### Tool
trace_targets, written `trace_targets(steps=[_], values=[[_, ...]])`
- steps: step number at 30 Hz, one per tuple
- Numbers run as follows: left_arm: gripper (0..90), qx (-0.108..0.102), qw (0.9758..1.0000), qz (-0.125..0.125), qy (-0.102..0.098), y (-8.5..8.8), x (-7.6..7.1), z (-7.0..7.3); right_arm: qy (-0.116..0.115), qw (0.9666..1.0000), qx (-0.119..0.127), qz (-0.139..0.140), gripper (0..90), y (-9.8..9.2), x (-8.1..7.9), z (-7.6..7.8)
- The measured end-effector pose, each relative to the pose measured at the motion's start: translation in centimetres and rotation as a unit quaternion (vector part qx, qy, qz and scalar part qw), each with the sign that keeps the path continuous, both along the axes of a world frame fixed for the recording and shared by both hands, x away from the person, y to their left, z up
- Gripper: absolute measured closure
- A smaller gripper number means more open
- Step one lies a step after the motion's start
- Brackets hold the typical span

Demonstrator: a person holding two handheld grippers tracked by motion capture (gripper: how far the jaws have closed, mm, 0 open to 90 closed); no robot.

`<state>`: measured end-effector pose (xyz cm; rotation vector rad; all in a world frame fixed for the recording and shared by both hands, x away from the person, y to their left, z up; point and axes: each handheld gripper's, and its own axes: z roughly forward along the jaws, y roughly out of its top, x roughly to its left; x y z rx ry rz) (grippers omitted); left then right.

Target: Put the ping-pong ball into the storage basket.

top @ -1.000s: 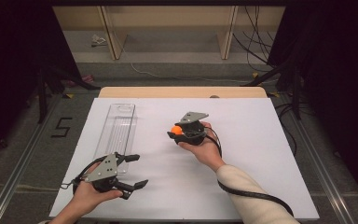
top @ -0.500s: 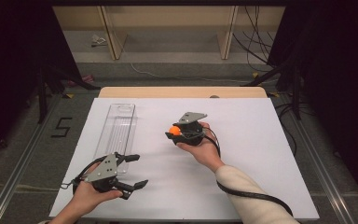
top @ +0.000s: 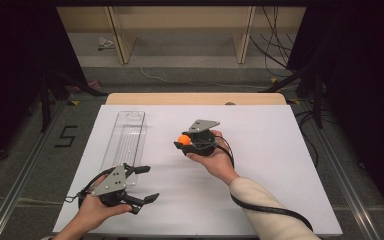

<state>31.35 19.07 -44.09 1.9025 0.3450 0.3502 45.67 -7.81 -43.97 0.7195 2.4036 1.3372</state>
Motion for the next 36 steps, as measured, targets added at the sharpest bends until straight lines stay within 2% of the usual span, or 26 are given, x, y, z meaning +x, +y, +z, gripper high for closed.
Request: trace_targets(steps=[36], values=[[16.7,0.008,0.9999,-0.004,-0.006,-0.2,-0.2,0.0,0.0,1.0,0.008,0.006,51.5,1.4,-0.4,0.8]])
